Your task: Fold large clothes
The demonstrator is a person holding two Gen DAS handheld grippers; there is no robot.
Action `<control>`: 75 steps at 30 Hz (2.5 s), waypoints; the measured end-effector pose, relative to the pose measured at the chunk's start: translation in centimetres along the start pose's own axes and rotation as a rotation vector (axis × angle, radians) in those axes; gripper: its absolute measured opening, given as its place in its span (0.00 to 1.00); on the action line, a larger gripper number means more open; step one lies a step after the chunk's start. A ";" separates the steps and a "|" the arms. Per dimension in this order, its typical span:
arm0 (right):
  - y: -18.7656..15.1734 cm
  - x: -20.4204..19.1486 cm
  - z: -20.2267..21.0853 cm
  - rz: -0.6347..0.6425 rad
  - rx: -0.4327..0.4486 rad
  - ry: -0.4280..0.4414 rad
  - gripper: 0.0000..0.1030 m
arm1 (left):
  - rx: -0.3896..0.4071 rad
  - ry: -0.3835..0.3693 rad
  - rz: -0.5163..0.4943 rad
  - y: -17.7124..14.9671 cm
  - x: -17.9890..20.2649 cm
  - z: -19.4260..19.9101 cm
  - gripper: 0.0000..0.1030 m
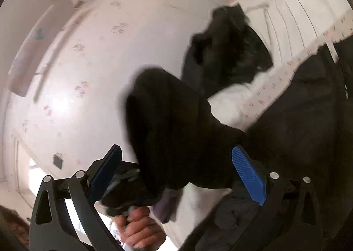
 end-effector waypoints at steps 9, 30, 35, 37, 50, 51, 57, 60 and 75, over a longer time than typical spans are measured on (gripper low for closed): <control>2.7 -3.3 4.1 0.223 0.084 -0.231 0.07 | -0.161 0.073 -0.093 -1.9 1.7 -2.6 0.53; -0.2 12.8 24.4 0.048 -0.081 -0.824 0.09 | -0.243 0.433 -0.017 -4.1 -10.1 -9.4 0.77; -1.5 12.0 27.2 0.005 -0.029 -0.802 0.33 | -0.263 0.532 -0.112 -5.0 -9.8 -9.7 0.77; -1.7 10.2 28.9 0.012 0.031 -0.843 0.42 | -0.245 0.551 -0.140 -4.9 -8.7 -9.2 0.77; -2.0 12.2 22.6 0.254 -0.075 -1.100 0.64 | -0.272 0.607 -0.214 -5.6 -10.5 -11.6 0.80; -1.9 12.4 23.2 0.223 -0.058 -1.097 0.64 | -0.282 0.609 -0.235 -5.8 -10.2 -11.7 0.80; -4.5 5.1 27.5 0.212 0.007 -1.008 0.70 | -0.264 0.567 -0.228 -3.7 -8.5 -7.2 0.80; -8.9 2.0 31.2 0.134 -0.020 -0.942 0.87 | -0.195 0.539 -0.232 -2.9 -8.1 -1.1 0.86; -27.3 -0.9 30.8 -0.201 -0.258 -0.687 0.87 | -0.470 0.568 -0.273 -17.3 -12.3 16.4 0.89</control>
Point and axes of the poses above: each gripper's, at about its wrist camera, not at the fingertips, and z roughly against the way its jaws point, x to its right, y to its top, the point moved 4 cm from there along -z, roughly the way its jaws point, and after that the axes turned 8 degrees about y, right-handed, at the moved point
